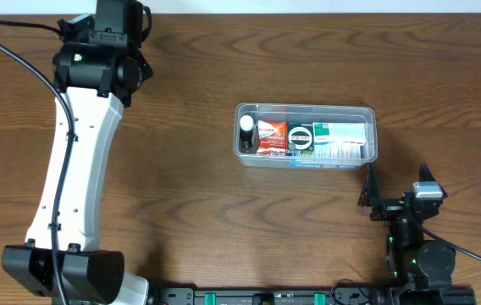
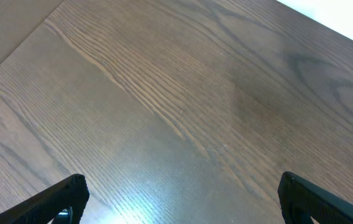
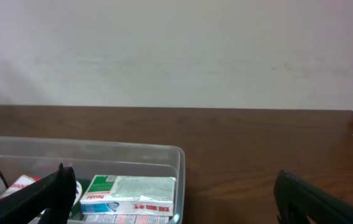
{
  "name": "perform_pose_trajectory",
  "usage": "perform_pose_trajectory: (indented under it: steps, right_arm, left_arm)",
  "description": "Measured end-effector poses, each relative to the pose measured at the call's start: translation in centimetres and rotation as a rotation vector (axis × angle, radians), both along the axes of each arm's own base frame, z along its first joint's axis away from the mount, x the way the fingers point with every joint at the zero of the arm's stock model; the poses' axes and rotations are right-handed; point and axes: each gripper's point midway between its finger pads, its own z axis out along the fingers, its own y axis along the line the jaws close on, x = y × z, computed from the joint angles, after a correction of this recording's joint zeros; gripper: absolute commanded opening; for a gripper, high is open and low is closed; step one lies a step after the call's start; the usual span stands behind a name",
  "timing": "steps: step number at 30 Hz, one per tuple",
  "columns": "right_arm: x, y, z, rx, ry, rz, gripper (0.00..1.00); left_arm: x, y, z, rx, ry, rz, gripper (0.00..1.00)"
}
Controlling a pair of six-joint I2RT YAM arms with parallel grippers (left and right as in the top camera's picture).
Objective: Pack container
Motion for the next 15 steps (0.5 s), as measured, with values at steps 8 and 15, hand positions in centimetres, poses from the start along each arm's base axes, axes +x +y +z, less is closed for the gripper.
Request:
perform_pose_trajectory:
  steps: [8, 15]
  right_arm:
    - [0.2, 0.0, -2.1, -0.032, 0.051, 0.001, 0.99]
    - [0.2, 0.0, -3.0, -0.067, 0.083, 0.002, 0.99]
  left_arm:
    - [0.0, 0.0, 0.0, 0.0, 0.0, 0.0, 0.98]
    - [0.0, 0.0, 0.0, 0.0, 0.0, 0.0, 0.98]
